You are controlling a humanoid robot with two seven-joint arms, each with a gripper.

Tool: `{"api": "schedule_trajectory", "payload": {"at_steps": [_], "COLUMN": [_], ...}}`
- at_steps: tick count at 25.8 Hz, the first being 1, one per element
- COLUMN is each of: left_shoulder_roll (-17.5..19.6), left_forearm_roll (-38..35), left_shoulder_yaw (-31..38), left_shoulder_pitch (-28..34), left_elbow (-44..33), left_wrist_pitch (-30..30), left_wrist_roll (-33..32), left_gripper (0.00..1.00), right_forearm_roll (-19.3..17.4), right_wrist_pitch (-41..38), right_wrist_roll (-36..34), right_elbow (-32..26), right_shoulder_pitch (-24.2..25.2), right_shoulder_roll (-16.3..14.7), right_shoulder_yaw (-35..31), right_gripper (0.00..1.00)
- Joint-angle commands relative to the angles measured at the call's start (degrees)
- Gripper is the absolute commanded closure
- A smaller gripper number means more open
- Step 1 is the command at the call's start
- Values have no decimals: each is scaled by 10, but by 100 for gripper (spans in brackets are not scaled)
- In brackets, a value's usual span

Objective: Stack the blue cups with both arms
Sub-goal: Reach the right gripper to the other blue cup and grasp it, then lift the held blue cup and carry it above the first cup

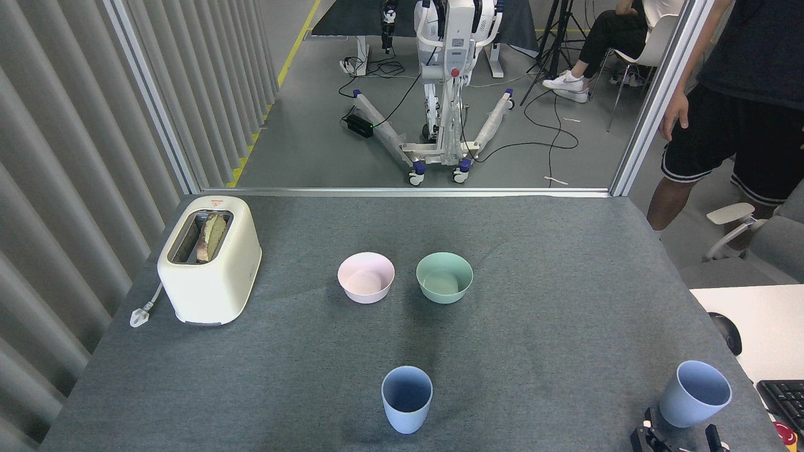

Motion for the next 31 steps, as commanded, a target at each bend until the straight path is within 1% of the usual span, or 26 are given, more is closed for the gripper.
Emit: {"api": "schedule_trajectory", "payload": {"at_steps": [1, 3, 8, 11, 12, 25, 31], "left_shoulder_roll": [0, 0, 0, 1, 1, 1, 1], "left_forearm_roll": [0, 0, 0, 0, 0, -1, -1], "left_shoulder_yaw": [0, 0, 0, 0, 0, 0, 0], "left_shoulder_pitch": [0, 0, 0, 0, -1, 0, 0], "left_elbow": [0, 0, -1, -1, -1, -1, -1], "left_wrist_pitch": [-1, -1, -1, -1, -1, -1, -1], "left_wrist_roll": [1, 1, 1, 1, 1, 1, 1], "left_gripper": [0, 0, 0, 0, 0, 0, 0], "right_forearm_roll": [-1, -1, 0, 0, 0, -1, -1], "right_wrist_pitch": [3, 3, 8, 8, 8, 8, 7], "right_wrist_roll": [-1, -1, 1, 2, 3, 3, 4], "right_elbow": [5, 12, 36, 39, 40, 43, 47], "right_shoulder_pitch": [-4, -7, -36, -45, -45, -45, -46], "right_shoulder_roll": [-5, -7, -8, -13, -17, -19, -20], "right_shoulder_yaw": [0, 0, 0, 0, 1, 0, 0], "right_gripper": [0, 0, 0, 0, 0, 1, 17]}}
